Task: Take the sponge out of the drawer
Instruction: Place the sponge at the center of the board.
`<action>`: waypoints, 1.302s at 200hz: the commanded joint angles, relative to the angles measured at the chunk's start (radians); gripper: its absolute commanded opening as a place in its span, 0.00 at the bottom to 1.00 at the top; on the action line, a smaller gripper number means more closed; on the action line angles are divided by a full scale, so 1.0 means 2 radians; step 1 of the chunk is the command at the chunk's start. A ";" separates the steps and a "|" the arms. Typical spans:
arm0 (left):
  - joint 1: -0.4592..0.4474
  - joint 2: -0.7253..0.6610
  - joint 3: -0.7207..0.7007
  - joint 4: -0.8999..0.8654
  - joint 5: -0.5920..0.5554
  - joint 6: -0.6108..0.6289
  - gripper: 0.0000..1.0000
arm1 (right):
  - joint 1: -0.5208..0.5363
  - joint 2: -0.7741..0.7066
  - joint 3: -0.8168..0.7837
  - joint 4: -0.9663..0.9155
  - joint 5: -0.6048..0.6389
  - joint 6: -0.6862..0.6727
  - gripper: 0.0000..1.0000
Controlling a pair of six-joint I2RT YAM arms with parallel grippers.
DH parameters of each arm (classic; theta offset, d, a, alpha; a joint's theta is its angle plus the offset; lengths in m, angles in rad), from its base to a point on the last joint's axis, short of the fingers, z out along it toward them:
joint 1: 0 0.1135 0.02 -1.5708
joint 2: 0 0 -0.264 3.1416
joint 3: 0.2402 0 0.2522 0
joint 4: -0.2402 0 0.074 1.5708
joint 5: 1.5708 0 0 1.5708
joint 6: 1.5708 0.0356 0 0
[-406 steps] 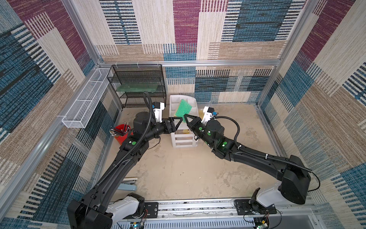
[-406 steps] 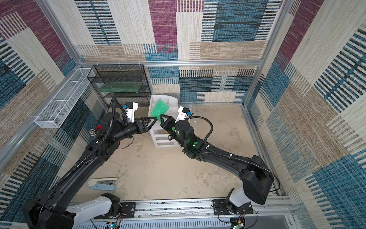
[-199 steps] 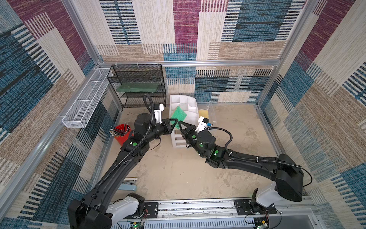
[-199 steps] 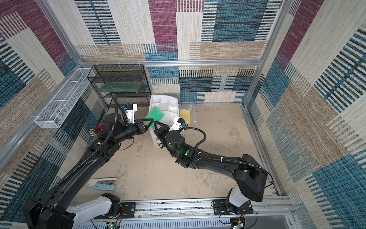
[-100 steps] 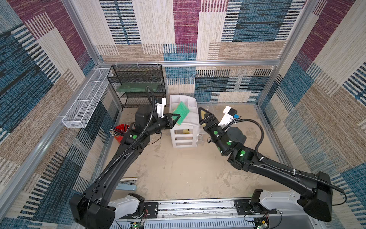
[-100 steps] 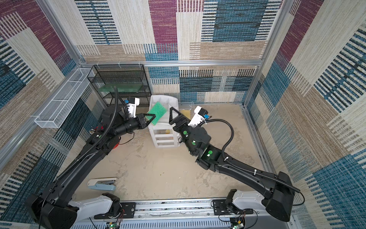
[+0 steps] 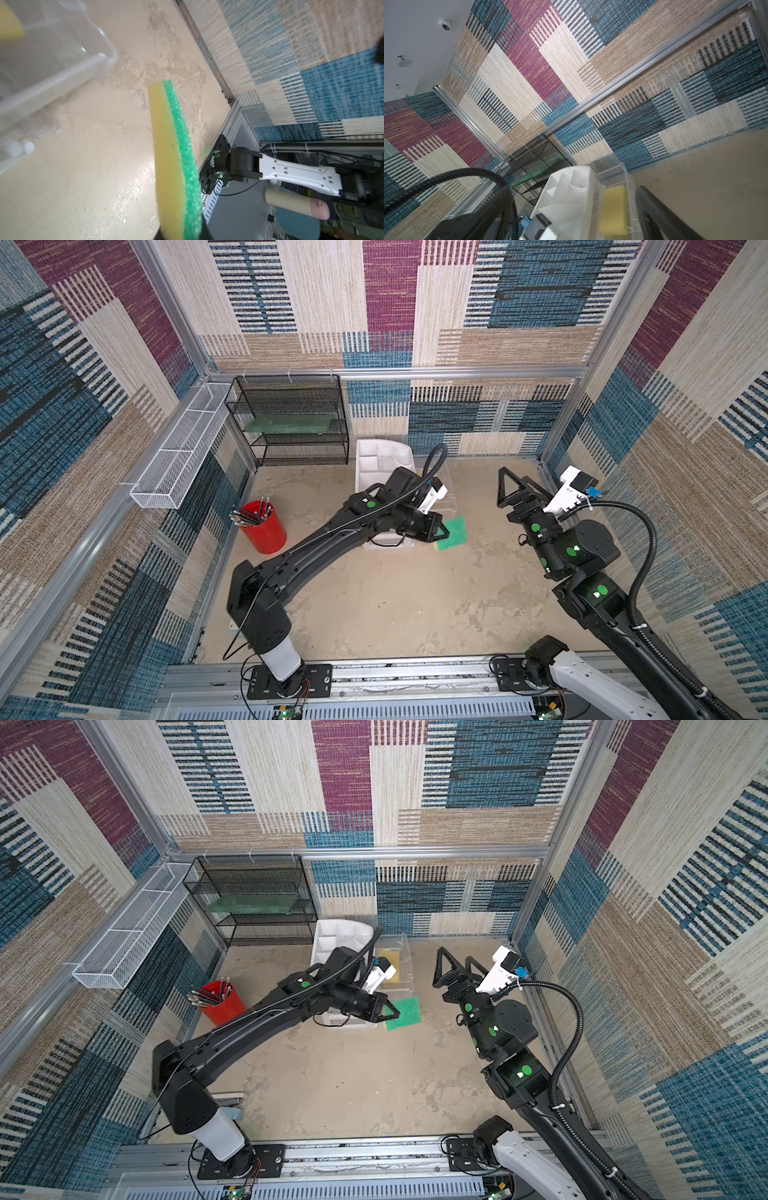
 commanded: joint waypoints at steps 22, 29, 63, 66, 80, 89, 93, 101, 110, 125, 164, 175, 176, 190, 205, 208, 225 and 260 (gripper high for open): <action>-0.038 0.112 0.081 -0.046 -0.025 0.036 0.00 | -0.018 0.024 0.005 -0.043 -0.076 -0.047 0.94; -0.044 0.128 0.093 -0.048 -0.034 0.038 0.00 | -0.019 0.028 0.007 -0.051 -0.077 -0.047 0.94; -0.053 0.206 0.149 -0.051 -0.048 0.036 0.00 | -0.022 0.023 -0.003 -0.058 -0.083 -0.043 0.94; -0.053 0.213 0.154 -0.052 -0.049 0.037 0.00 | -0.023 0.021 -0.005 -0.057 -0.084 -0.042 0.94; -0.054 0.241 0.178 -0.061 -0.053 0.040 0.00 | -0.023 0.011 -0.016 -0.047 -0.093 -0.042 0.94; -0.054 0.256 0.192 -0.067 -0.050 0.042 0.00 | -0.023 0.004 -0.020 -0.046 -0.093 -0.039 0.94; -0.053 0.263 0.197 -0.068 -0.048 0.042 0.00 | -0.023 0.001 -0.022 -0.047 -0.091 -0.038 0.94; -0.054 0.273 0.205 -0.068 -0.045 0.040 0.00 | -0.023 -0.004 -0.026 -0.048 -0.088 -0.038 0.94; -0.054 0.283 0.211 -0.069 -0.047 0.039 0.00 | -0.024 -0.009 -0.029 -0.051 -0.080 -0.037 0.94; -0.054 0.294 0.217 -0.068 -0.061 0.039 0.00 | -0.024 -0.016 -0.032 -0.058 -0.068 -0.039 0.94; -0.053 0.311 0.215 -0.063 -0.096 0.038 0.00 | -0.028 -0.036 -0.028 -0.085 -0.027 -0.042 0.95; -0.054 0.312 0.213 -0.063 -0.111 0.041 0.02 | -0.030 -0.041 -0.030 -0.086 -0.023 -0.043 0.95; -0.054 0.312 0.213 -0.063 -0.113 0.041 0.02 | -0.029 -0.042 -0.031 -0.087 -0.023 -0.043 0.95; -0.054 0.313 0.211 -0.064 -0.127 0.044 0.06 | -0.030 -0.047 -0.034 -0.086 -0.022 -0.043 0.95; -0.054 0.315 0.211 -0.065 -0.138 0.046 0.13 | -0.032 -0.049 -0.035 -0.086 -0.021 -0.042 0.95; -0.054 0.314 0.211 -0.065 -0.140 0.046 0.14 | -0.032 -0.049 -0.035 -0.086 -0.021 -0.042 0.95; -0.055 0.317 0.212 -0.064 -0.150 0.046 0.20 | -0.033 -0.048 -0.036 -0.085 -0.022 -0.041 0.95; -0.055 0.318 0.210 -0.066 -0.162 0.044 0.33 | -0.033 -0.047 -0.038 -0.084 -0.022 -0.039 0.95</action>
